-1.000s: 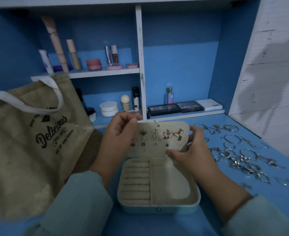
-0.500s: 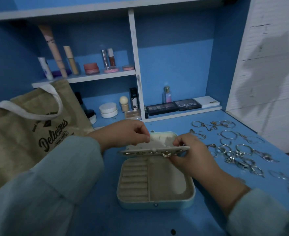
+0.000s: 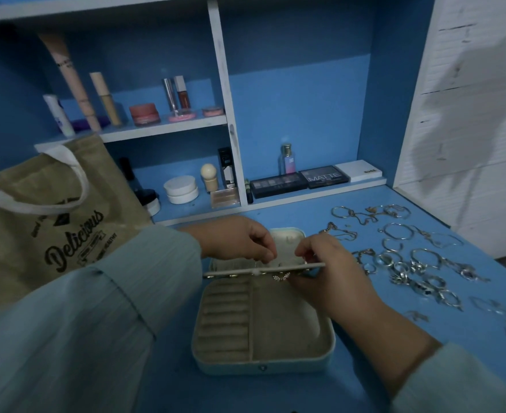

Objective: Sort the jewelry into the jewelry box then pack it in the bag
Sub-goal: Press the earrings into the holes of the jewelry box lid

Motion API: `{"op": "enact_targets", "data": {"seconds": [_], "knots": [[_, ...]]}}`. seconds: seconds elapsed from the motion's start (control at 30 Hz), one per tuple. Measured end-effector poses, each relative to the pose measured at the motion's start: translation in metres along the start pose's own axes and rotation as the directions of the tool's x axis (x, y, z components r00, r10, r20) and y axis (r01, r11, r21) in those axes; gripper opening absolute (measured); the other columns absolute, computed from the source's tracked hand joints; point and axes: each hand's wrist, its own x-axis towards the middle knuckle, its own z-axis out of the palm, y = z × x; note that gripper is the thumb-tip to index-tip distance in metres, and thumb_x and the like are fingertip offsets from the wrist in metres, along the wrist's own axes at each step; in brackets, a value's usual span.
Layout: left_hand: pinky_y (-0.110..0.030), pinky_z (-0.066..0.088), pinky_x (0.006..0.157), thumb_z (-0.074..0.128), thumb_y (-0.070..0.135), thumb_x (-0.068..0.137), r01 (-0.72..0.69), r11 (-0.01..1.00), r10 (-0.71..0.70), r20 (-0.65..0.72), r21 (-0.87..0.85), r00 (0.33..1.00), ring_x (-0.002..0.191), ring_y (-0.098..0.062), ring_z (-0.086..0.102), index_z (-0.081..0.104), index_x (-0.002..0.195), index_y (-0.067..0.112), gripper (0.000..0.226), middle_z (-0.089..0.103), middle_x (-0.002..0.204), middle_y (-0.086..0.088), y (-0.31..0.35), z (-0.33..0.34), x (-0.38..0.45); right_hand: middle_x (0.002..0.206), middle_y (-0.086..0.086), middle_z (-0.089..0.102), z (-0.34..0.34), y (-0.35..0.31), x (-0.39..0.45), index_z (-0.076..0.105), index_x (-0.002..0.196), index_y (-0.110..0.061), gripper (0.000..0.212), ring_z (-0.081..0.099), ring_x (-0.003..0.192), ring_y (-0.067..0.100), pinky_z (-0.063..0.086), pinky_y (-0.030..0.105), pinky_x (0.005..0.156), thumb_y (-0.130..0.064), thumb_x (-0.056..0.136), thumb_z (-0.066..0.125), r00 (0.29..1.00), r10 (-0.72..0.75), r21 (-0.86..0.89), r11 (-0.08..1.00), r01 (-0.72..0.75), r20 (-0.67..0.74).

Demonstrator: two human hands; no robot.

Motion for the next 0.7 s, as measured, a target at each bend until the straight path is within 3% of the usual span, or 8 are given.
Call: {"op": "enact_targets", "data": {"seconds": [0.1,0.3,0.4,0.7], "knots": [[-0.010,0.044,0.078,0.065,0.024,0.086,-0.018,1.000,0.019,0.016,-0.018,1.000,0.071,0.012,0.057,0.065,0.082,0.036,0.013,0.065,0.078,0.023,0.0008,0.0020,0.0045,0.080,-0.017,0.041,0.0008,0.0015,0.0002,0.057,0.091,-0.018,0.030,0.046,0.078,0.007,0.033,0.007,0.061,-0.019,0.068,0.077,1.000,0.000,0.019,1.000,0.001,-0.011],[0.000,0.043,0.069,0.064,0.021,0.086,-0.033,0.998,0.035,0.042,-0.048,0.999,0.068,0.015,0.057,0.066,0.084,0.032,0.011,0.067,0.081,0.018,0.0027,0.0031,0.0082,0.082,-0.016,0.040,0.0001,0.0014,0.0002,0.058,0.096,-0.014,0.032,0.046,0.078,0.008,0.034,0.010,0.060,-0.017,0.069,0.076,1.000,-0.010,0.025,1.000,0.011,-0.006],[0.002,0.041,0.065,0.063,0.020,0.087,-0.035,0.998,0.038,0.054,-0.057,0.998,0.067,0.015,0.058,0.065,0.085,0.030,0.011,0.066,0.081,0.017,0.0024,0.0036,0.0085,0.085,-0.012,0.042,-0.0009,0.0005,0.0006,0.058,0.097,-0.014,0.033,0.047,0.079,0.008,0.040,0.019,0.066,-0.017,0.069,0.076,1.000,0.000,0.036,0.999,0.000,0.008],[-0.001,0.042,0.070,0.063,0.020,0.087,-0.034,0.998,0.037,0.061,-0.049,0.997,0.072,0.011,0.060,0.064,0.082,0.033,0.014,0.067,0.079,0.019,-0.0001,0.0040,0.0075,0.084,-0.014,0.041,-0.0009,-0.0001,0.0006,0.058,0.096,-0.017,0.032,0.047,0.078,0.006,0.045,0.023,0.070,-0.019,0.070,0.075,1.000,0.016,0.053,0.998,-0.016,0.009]]}}
